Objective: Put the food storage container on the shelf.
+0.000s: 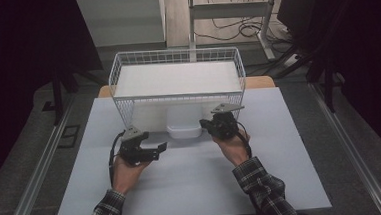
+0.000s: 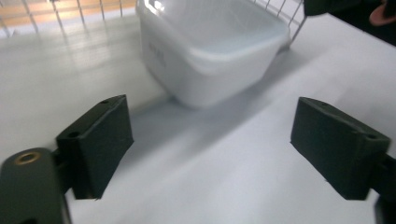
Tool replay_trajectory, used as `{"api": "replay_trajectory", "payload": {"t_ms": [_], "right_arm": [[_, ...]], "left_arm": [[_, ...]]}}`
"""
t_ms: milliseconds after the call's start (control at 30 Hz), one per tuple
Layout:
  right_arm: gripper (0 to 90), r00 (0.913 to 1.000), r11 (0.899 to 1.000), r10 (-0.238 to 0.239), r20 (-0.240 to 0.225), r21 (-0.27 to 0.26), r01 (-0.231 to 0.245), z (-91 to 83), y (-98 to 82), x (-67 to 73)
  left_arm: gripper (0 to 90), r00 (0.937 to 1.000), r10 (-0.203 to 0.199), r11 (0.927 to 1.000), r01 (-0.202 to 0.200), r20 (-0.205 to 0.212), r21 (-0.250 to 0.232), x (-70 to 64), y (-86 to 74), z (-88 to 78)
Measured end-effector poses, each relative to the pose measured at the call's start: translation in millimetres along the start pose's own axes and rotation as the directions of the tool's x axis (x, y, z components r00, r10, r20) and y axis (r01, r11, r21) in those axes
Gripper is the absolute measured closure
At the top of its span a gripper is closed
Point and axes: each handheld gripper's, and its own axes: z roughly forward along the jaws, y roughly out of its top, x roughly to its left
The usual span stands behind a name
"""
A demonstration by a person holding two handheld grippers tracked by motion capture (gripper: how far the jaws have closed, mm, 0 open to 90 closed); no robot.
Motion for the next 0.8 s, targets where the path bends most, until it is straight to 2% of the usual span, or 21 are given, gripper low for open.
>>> {"api": "replay_trajectory", "payload": {"t_ms": [100,133,167,233,300,333,367,400,433,500,667,800], "right_arm": [[88.7,0.9998,1.000,-0.018,-0.013,0.007,0.018,-2.2,-2.2,4.8],[88.7,0.9992,0.999,-0.036,-0.019,0.014,0.036,-2.7,-4.7,10.0],[88.7,0.9992,0.999,-0.036,-0.019,0.014,0.036,-2.7,-4.7,10.0],[88.7,0.9984,0.999,-0.049,-0.028,0.020,0.049,-2.4,-7.1,15.0],[88.7,0.9975,0.998,-0.058,-0.040,0.025,0.059,-1.5,-9.2,20.6],[88.7,0.9967,0.998,-0.061,-0.053,0.026,0.063,-0.2,-10.8,23.9],[88.7,0.9967,0.998,-0.061,-0.053,0.026,0.063,-0.2,-10.8,23.9],[88.7,0.9962,0.998,-0.059,-0.065,0.033,0.061,2.6,-12.4,27.0],[88.7,0.9962,0.998,-0.059,-0.065,0.033,0.061,2.6,-12.4,27.0],[88.7,0.9956,0.997,-0.059,-0.072,0.043,0.063,7.4,-14.2,29.4],[88.8,0.9946,0.996,-0.064,-0.082,0.062,0.069,23.0,-17.3,33.4],[88.8,0.9947,0.994,-0.066,-0.079,0.080,0.072,34.8,-18.3,35.2]], "left_arm": [[8.2,1.0000,-0.007,0.9999,0.007,-0.006,0.009,-2.1,-8.3,-8.3],[6.0,0.9999,-0.006,1.0000,0.006,-0.014,0.002,-4.9,-14.3,-16.2],[5.8,0.9999,-0.006,1.0000,0.006,-0.014,0.002,-4.9,-14.3,-16.2],[5.3,0.9998,-0.012,0.9999,0.012,-0.014,-0.008,-8.6,-22.2,-26.3],[4.3,0.9997,0.004,0.9999,-0.004,-0.023,-0.014,-11.9,-29.8,-34.4],[3.5,0.9987,0.036,0.9993,-0.036,-0.035,-0.010,-15.5,-37.9,-41.7],[3.4,0.9987,0.036,0.9993,-0.036,-0.035,-0.010,-15.5,-37.9,-41.7],[3.2,0.9959,0.069,0.9976,-0.070,-0.058,-0.006,-19.5,-45.0,-47.9],[2.8,0.9959,0.069,0.9976,-0.070,-0.058,-0.006,-19.5,-45.0,-47.9],[2.3,0.9921,0.104,0.9945,-0.104,-0.071,-0.005,-24.4,-53.3,-55.0],[1.7,0.9934,0.103,0.9946,-0.104,-0.049,-0.005,-32.3,-64.0,-64.5],[1.6,0.9933,0.109,0.9940,-0.109,-0.037,0.005,-34.3,-66.1,-61.6]]}}
